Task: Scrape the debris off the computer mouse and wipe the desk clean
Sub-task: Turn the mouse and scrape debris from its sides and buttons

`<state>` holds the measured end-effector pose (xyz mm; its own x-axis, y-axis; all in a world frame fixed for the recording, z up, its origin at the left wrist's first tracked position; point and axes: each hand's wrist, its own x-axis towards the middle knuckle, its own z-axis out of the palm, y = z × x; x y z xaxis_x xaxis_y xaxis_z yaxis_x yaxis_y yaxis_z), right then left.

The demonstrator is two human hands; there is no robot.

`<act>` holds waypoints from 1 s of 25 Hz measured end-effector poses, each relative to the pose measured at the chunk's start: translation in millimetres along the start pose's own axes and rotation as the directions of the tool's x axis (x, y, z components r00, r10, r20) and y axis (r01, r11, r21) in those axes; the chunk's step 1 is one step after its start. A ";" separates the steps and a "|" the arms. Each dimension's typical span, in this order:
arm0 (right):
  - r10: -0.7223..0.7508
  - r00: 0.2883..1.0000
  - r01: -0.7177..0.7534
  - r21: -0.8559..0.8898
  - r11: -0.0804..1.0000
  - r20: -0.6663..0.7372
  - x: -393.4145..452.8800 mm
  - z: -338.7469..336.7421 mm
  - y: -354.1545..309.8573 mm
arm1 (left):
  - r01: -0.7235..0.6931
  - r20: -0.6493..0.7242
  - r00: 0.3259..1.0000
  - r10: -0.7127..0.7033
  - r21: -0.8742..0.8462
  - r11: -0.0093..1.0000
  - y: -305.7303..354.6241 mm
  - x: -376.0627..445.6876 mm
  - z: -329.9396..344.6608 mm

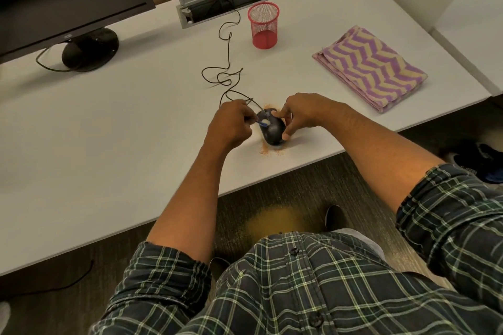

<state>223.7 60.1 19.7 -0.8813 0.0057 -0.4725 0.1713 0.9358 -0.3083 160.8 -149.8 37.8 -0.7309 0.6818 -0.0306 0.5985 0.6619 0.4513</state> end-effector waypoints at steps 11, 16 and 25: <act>-0.025 1.000 0.025 -0.036 0.999 -0.003 -0.9 -1.8 -1.5 | -0.036 0.018 0.999 0.035 0.104 0.994 3.3 2.0 -6.4; -0.014 1.000 0.014 -0.035 0.999 -0.002 -0.3 -1.3 -1.5 | -0.008 0.127 0.992 -0.009 0.133 0.991 3.5 7.2 -5.0; -0.013 1.000 0.013 -0.033 0.999 0.000 0.9 -1.7 -2.0 | 0.030 0.145 0.988 -0.054 0.167 0.985 7.2 15.6 -8.1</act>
<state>221.8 58.8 21.3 -0.8835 -0.0061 -0.4684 0.1453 0.9470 -0.2865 151.1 -136.9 47.7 -0.7069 0.6828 -0.1844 0.6230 0.7246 0.2946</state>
